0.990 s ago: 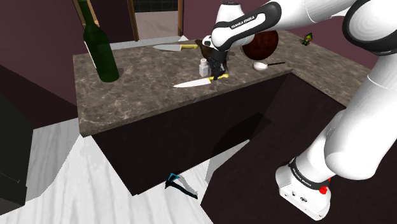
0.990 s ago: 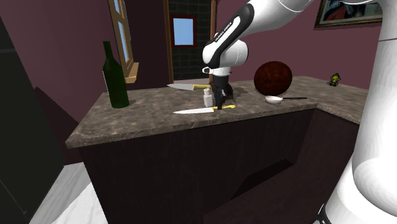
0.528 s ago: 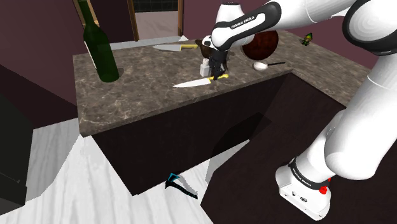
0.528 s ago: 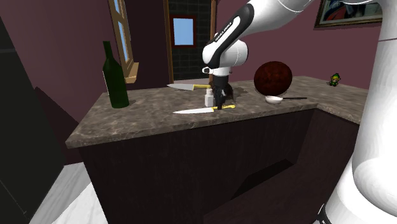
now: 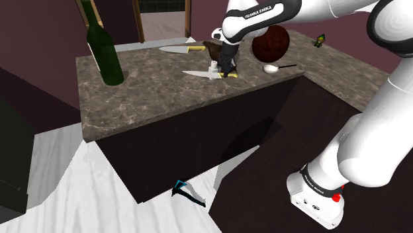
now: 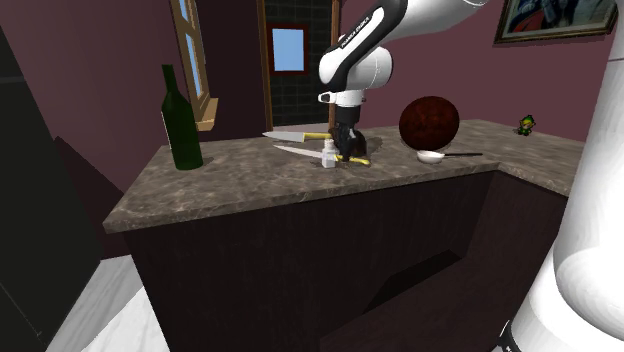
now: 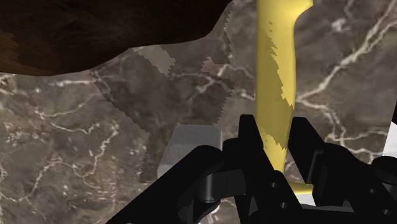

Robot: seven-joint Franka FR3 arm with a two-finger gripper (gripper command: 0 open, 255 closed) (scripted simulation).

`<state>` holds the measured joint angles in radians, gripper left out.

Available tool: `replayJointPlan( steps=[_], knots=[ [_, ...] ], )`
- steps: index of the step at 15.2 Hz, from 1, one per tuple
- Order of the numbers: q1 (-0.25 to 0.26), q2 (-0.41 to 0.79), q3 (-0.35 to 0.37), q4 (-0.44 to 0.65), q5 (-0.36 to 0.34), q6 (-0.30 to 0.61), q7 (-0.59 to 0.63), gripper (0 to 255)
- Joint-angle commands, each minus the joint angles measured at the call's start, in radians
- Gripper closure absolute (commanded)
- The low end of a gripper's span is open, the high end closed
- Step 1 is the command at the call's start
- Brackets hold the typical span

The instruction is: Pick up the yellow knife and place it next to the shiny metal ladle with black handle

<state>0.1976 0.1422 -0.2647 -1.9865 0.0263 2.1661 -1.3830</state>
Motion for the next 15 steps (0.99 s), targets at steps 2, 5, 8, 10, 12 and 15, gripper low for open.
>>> replayJointPlan(
  steps=[2, 5, 8, 10, 12, 15],
  knots=[
    [0.002, -0.015, 0.000, 0.021, -0.005, -0.036, 0.005, 255],
    [0.003, -0.029, -0.001, 0.045, -0.010, -0.074, 0.007, 255],
    [0.003, -0.042, -0.001, 0.071, -0.014, -0.112, 0.010, 255],
    [0.004, -0.049, -0.001, 0.090, -0.016, -0.138, 0.011, 255],
    [0.004, -0.055, -0.001, 0.109, -0.018, -0.163, 0.012, 255],
    [-0.017, -0.085, -0.021, 0.086, -0.024, -0.168, -0.027, 255]
  ],
)
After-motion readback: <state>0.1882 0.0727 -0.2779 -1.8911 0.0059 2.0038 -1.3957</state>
